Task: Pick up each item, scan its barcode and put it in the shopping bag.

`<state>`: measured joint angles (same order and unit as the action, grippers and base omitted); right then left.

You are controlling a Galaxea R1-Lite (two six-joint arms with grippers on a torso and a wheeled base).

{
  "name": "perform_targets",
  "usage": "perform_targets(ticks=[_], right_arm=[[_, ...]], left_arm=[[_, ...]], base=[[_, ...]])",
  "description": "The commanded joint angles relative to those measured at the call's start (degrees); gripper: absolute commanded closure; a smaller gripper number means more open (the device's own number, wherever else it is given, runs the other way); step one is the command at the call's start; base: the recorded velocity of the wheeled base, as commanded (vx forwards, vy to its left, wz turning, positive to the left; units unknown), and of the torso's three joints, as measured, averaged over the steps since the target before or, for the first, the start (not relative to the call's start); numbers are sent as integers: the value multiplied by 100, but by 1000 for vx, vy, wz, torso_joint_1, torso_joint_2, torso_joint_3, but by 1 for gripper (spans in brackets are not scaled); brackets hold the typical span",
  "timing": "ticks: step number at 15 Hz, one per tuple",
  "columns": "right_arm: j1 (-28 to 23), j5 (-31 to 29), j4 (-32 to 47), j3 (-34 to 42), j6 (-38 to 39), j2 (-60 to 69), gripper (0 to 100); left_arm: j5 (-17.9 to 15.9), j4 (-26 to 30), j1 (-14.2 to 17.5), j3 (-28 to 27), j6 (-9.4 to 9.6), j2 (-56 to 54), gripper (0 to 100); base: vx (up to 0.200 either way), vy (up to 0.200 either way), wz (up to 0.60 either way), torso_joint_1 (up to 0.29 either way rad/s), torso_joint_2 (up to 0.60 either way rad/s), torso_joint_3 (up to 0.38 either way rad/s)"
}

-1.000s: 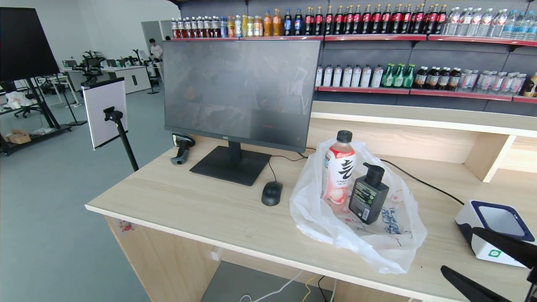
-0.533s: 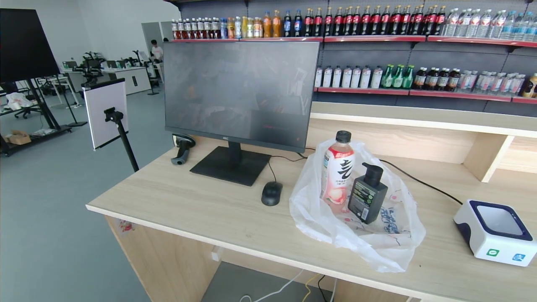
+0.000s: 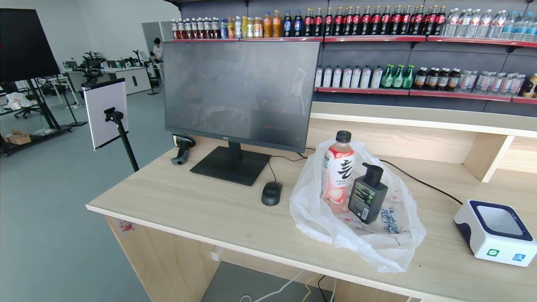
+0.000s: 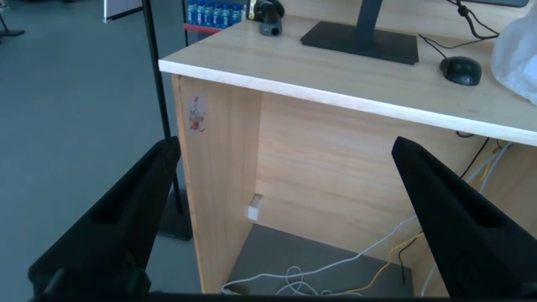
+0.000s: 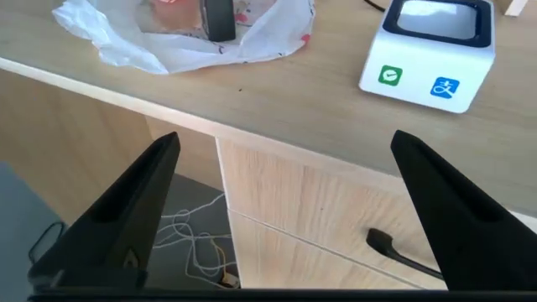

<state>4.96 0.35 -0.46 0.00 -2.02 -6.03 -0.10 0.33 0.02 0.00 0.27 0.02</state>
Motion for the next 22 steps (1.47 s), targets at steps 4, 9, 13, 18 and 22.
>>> perform_targets(ticks=[4, 9, 13, 18, 22], right_arm=[[-65, -167, 46, 0, -61, 85, 0], [-769, -176, 38, 0, 132, 129, 0], [-487, -114, 46, 0, 97, 603, 0], [-487, -114, 46, 0, 167, 603, 0], [-487, -114, 46, 0, 185, 603, 0]], left_arm=[[1, 2, -2, 0, 0, 6, 0], [1, 2, 6, 0, 0, -2, 0], [1, 2, -2, 0, 0, -2, 0], [1, 2, 6, 0, -9, -2, 0], [1, 2, -2, 0, -9, -2, 0]], base=[[0, 0, 0, 0, 0, 0], [0, 0, 0, 0, 0, 0], [0, 0, 0, 0, 0, 0], [-120, 0, 0, 1, 2, 0], [-50, 0, 0, 2, 1, 2]])
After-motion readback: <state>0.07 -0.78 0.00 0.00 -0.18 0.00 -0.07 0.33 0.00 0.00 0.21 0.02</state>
